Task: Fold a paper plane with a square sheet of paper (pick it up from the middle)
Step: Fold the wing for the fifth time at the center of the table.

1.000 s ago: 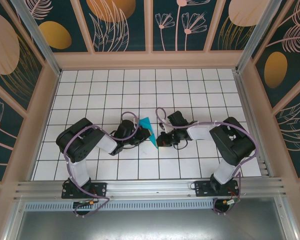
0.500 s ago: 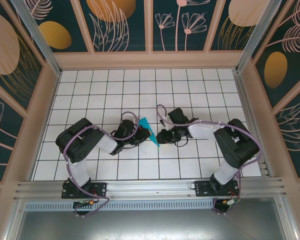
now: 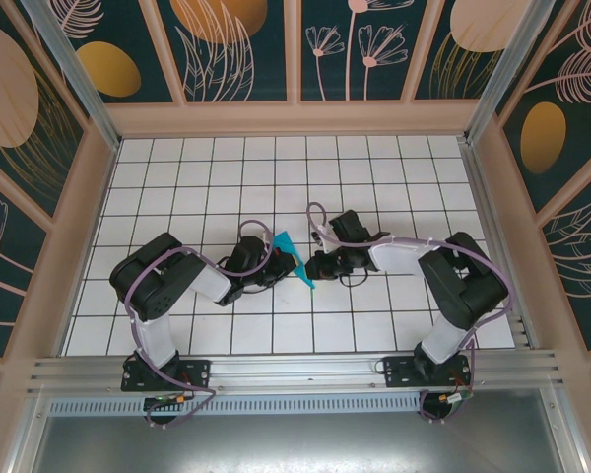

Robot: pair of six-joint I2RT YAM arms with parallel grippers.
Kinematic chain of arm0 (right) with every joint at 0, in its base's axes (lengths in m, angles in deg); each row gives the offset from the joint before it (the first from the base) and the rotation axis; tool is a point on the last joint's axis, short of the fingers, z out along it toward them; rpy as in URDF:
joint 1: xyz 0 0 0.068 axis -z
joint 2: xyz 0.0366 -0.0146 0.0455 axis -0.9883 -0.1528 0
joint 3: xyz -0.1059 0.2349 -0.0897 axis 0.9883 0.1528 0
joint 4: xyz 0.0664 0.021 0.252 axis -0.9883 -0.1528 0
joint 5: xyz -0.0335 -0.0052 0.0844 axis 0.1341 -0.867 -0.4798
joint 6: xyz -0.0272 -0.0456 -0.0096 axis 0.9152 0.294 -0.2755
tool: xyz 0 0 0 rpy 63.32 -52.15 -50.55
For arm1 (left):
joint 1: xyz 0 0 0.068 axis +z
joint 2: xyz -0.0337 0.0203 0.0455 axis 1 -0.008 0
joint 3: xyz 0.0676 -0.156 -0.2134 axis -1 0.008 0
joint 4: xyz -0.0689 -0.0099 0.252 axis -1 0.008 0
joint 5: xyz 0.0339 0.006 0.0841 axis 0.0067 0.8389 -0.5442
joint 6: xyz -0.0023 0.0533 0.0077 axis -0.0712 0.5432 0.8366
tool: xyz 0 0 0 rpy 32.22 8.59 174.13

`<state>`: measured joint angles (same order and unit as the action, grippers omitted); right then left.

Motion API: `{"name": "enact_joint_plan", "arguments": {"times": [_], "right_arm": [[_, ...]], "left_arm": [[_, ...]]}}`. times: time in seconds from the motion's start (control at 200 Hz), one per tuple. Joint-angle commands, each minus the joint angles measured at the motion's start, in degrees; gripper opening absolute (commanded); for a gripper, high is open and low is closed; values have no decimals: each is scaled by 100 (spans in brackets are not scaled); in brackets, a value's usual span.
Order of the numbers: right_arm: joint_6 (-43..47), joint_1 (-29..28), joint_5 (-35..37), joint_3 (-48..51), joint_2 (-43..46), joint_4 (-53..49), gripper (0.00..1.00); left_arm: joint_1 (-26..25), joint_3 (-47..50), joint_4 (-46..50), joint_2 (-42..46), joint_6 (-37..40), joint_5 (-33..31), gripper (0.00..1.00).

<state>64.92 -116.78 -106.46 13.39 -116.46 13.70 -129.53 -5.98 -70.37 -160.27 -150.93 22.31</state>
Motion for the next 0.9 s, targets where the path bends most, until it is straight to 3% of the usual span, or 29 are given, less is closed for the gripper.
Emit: {"name": "enact_joint_plan", "arguments": {"times": [0.0, 0.61, 0.896], "right_arm": [[57, 8, -331, -175, -219, 243, 9], [262, 11, -200, -77, -676, 102, 8], [382, -146, 110, 303, -208, -360, 4]], "left_arm": [[0, 138, 583, -47, 50, -146, 1], [6, 239, 546, -39, -1, -197, 1], [4, 303, 873, -9, -89, -500, 0]]}}
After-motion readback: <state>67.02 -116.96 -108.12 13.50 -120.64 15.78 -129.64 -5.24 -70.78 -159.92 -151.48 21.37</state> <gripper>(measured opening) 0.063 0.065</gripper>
